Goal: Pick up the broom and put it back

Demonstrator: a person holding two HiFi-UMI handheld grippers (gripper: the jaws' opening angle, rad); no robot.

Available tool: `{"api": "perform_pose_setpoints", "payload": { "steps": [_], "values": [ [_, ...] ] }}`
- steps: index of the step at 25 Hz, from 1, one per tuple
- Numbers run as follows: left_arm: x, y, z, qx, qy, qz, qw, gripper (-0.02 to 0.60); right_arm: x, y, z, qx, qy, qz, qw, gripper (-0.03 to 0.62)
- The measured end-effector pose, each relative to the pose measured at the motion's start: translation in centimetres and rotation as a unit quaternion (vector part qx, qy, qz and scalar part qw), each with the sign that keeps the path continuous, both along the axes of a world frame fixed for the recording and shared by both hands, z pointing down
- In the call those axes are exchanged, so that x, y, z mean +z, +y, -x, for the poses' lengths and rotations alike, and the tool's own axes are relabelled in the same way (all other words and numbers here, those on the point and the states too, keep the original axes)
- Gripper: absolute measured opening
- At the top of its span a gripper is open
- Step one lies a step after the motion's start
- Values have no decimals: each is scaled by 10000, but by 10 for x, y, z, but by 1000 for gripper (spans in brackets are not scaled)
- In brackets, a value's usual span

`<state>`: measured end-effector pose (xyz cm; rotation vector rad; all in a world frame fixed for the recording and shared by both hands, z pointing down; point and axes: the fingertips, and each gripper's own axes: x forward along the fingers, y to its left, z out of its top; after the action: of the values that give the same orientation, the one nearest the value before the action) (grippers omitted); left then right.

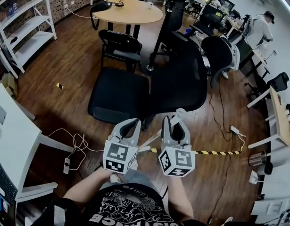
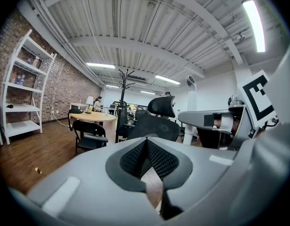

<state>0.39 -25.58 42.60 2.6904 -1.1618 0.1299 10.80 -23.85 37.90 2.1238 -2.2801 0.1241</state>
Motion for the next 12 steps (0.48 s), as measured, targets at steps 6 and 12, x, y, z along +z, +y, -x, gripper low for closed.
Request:
{"api": "perform_pose_setpoints", "payload": {
  "steps": [6,12],
  "values": [
    [4,-13,3,-114,-69,39,9999,5,24,-21,3,-104,-75,140,9998,89],
    [6,-28,3,-262,-156,40,9995,5,51,-48,8,-274,-133,309,9991,89]
  ]
}}
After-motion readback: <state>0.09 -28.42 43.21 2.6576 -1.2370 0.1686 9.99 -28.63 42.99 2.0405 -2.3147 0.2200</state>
